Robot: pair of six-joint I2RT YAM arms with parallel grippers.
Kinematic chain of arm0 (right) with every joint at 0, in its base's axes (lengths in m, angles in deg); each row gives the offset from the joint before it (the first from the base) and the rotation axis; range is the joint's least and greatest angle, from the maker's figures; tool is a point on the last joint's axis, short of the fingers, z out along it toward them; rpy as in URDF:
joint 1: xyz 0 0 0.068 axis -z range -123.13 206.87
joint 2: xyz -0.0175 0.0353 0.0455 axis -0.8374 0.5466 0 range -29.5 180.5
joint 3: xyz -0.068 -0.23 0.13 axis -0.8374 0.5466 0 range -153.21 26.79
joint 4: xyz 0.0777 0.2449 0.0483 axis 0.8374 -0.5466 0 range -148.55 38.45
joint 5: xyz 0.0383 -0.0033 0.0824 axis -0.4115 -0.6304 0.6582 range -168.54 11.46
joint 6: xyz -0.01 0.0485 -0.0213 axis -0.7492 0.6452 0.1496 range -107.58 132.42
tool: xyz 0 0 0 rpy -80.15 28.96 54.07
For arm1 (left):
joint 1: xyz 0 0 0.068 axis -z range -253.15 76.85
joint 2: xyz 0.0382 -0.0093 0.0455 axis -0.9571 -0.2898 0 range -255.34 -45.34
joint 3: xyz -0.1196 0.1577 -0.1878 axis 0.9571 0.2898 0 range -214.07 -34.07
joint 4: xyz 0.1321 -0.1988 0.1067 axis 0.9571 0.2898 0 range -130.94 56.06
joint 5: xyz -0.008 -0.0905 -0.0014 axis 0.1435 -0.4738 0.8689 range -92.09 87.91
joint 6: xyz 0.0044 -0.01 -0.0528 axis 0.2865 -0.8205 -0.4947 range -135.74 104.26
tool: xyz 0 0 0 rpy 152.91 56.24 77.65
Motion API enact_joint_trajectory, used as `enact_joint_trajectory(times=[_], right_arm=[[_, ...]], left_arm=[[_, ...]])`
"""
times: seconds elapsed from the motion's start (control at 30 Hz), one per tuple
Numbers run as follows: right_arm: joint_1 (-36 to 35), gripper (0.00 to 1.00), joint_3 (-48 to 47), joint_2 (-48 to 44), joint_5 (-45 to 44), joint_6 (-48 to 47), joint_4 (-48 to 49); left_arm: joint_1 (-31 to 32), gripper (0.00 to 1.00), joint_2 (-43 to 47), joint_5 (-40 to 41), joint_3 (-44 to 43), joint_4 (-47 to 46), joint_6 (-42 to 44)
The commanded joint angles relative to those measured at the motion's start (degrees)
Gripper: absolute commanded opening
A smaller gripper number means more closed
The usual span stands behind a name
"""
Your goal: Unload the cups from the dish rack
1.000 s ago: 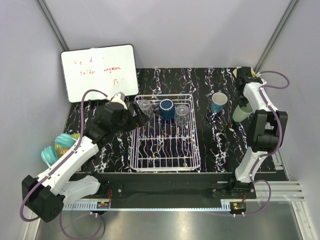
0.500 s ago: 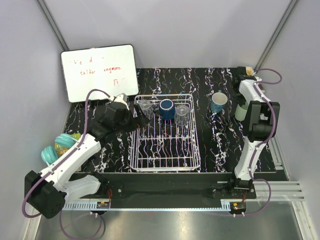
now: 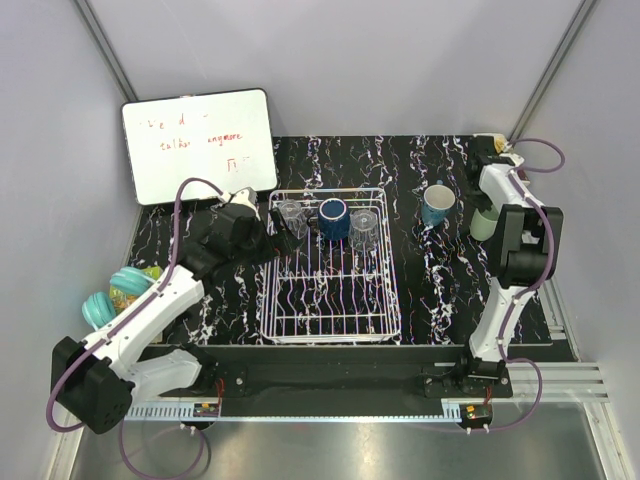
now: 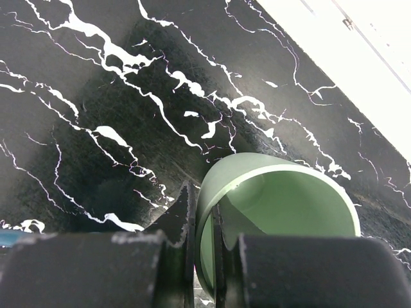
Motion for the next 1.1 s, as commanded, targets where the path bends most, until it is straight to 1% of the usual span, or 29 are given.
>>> enact_joint_trajectory(times=[0.0, 0.03, 0.1, 0.3, 0.47, 0.57, 0.6, 0.67, 0.7, 0.8, 0.83, 0.93, 0.97, 1.03, 1.07], right_arm=[[0.23, 0.09, 4.24, -3.74, 5.14, 0.49, 3.15], [0.23, 0.12, 4.77, -4.27, 5.32, 0.4, 3.42], [0.23, 0.15, 5.83, -5.59, 5.5, 0.4, 4.03], [0.23, 0.28, 6.53, -9.19, 5.94, -0.12, 4.12], [0.23, 0.36, 7.5, -13.75, 2.96, -1.27, 4.39], [0.23, 0.46, 7.85, -16.65, 2.95, -1.36, 4.74], [0.23, 0.55, 7.85, -17.45, 3.47, -1.27, 4.83], [0.23, 0.64, 7.24, -19.38, 5.31, -1.18, 5.09], [0.23, 0.72, 7.06, -19.83, 6.02, -1.35, 5.09], [0.14, 0.83, 6.18, -22.55, 8.83, -1.27, 5.09], [0.06, 0.88, 6.18, -23.51, 9.97, -0.66, 5.18], [-1.61, 0.92, 7.06, -29.12, 13.31, -0.04, 5.88], [-3.27, 0.93, 7.32, -30.45, 13.76, -0.04, 6.06], [-4.16, 0.94, 7.85, -33.18, 14.46, 0.14, 6.67], [-6.34, 0.94, 8.63, -35.89, 14.99, 0.14, 6.85]], left_arm=[[-0.09, 0.99, 1.02, -0.86, -0.72, -1.39, -0.04], [0.0, 0.99, 1.2, -0.86, -0.63, -1.39, -0.13], [0.0, 0.99, 1.81, -0.86, -0.36, -1.39, -0.13], [0.44, 0.99, 2.95, -0.86, -0.01, -1.39, -0.31], [1.14, 0.99, 2.6, -0.86, -0.45, -1.47, 0.83], [1.67, 0.99, 2.34, -0.25, -0.8, -1.3, 1.71], [1.76, 0.99, 2.34, 0.1, -0.98, -1.39, 2.24], [2.02, 0.99, 2.08, 0.11, -1.59, -1.47, 2.94], [2.11, 0.99, 1.9, 0.28, -1.77, -1.13, 3.64], [2.64, 0.99, 1.73, 1.68, -2.91, -0.51, 5.31], [3.07, 0.99, 1.55, 2.21, -3.17, -0.33, 5.67], [3.87, 0.99, 0.94, 4.58, -4.4, 0.11, 7.16], [3.96, 0.99, -0.02, 5.37, -4.75, 0.54, 7.86], [4.04, 0.99, -1.17, 6.86, -6.07, 1.86, 8.57], [4.04, 0.99, -2.57, 8.44, -7.9, 3.34, 9.27]])
